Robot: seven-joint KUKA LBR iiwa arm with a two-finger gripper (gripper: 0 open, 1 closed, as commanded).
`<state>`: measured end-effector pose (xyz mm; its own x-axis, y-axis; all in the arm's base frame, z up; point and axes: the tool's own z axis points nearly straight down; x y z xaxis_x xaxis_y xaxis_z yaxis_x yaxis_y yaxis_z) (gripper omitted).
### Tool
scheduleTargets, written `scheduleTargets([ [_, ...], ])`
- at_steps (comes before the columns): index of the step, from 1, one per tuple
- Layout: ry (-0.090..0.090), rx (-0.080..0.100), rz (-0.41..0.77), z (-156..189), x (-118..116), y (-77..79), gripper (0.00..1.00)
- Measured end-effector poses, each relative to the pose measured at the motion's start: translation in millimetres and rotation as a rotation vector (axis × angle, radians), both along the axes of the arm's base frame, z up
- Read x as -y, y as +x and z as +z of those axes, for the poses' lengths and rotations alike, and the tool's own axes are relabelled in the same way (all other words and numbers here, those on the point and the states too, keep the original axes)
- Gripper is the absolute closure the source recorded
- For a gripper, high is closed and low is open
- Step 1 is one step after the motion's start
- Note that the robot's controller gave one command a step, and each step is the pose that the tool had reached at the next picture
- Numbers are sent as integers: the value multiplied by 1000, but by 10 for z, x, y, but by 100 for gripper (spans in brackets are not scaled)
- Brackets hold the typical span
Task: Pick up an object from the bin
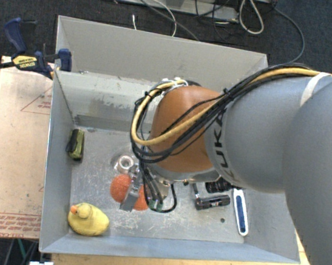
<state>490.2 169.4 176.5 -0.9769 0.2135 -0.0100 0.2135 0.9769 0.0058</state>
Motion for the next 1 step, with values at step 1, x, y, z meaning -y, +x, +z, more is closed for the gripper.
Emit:
scheduleTargets([
  [1, -1, -3, -13, -632, -70, 61, 100],
])
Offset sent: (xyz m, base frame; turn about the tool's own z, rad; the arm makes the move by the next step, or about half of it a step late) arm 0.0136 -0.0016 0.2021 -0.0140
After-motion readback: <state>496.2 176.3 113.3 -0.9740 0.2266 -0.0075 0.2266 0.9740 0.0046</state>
